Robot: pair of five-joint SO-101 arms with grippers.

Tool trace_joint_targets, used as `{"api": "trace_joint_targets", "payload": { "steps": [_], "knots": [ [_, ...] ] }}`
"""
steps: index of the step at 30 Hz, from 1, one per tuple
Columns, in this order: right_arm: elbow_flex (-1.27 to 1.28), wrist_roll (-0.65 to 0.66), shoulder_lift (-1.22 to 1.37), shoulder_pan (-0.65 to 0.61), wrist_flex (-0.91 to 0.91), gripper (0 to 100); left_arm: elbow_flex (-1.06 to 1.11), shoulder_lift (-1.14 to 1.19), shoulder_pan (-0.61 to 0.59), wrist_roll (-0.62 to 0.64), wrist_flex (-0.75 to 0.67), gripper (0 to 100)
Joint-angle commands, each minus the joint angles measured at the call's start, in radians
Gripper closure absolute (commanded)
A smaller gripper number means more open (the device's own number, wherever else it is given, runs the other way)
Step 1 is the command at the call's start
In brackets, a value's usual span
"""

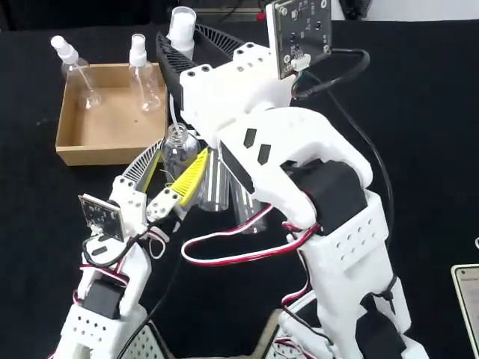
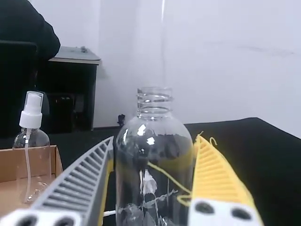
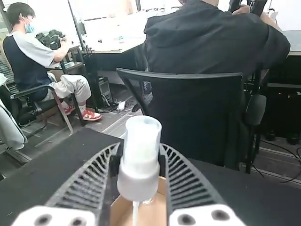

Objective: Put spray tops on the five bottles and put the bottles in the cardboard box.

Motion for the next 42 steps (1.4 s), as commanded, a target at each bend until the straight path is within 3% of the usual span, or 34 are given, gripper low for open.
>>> {"api": "trace_joint_targets", "payload": {
  "steps": [1,12,29,42],
  "knots": [
    [-0.065,0.002,-0.016,-0.009,-0.014,97.7,0.022,-0.006,-0.008,-0.009,-0.002,82],
    [-0.053,0.002,-0.01,-0.009,0.014,97.7,0.022,-0.006,-0.008,-0.009,-0.002,82],
    [0.229,0.0,-0.105,-0.057,0.107,97.7,0.022,-0.006,-0.008,-0.009,-0.002,82],
    [0.545,0.0,-0.269,-0.084,-0.069,97.3,0.022,-0.006,-0.008,-0.009,-0.002,82]
  ]
}}
